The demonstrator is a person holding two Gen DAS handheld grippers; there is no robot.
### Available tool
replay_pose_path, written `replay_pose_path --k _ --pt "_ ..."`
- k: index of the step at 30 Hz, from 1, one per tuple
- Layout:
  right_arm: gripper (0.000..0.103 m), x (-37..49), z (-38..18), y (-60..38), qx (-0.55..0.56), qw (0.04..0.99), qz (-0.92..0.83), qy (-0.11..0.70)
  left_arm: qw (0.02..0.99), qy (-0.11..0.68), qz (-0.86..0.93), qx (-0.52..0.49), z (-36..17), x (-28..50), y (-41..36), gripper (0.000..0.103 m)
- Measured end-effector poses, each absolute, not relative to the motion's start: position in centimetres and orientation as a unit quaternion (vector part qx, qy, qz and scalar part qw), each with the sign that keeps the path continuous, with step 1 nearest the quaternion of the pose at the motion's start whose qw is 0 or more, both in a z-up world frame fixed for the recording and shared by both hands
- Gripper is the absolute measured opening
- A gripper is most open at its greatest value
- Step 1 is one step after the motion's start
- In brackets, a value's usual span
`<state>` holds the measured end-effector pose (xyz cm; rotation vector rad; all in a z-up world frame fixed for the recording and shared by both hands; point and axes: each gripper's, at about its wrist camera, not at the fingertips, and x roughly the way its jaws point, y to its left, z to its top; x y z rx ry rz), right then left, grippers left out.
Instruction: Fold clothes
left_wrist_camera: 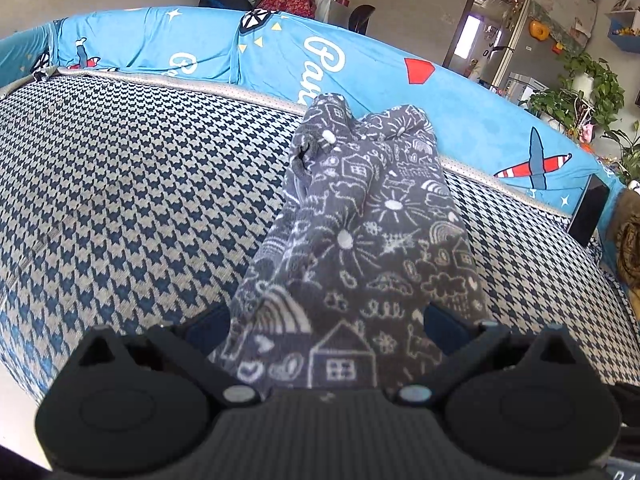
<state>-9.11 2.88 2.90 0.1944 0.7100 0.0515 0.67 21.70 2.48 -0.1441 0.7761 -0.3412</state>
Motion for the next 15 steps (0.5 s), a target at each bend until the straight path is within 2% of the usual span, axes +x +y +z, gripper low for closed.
replay_pose_path --k 7,15 --pt "0.058 -4.7 3.3 0.3 0.127 0.931 0.015 0.341 0.918 0.359 -0.155 -0.069 5.2 7.1 21.6 0.103" --pt "0.058 -1.2 3.3 0.0 0.128 0.933 0.011 0.337 0.922 0.351 -0.147 -0.069 5.4 13.4 19.1 0.103"
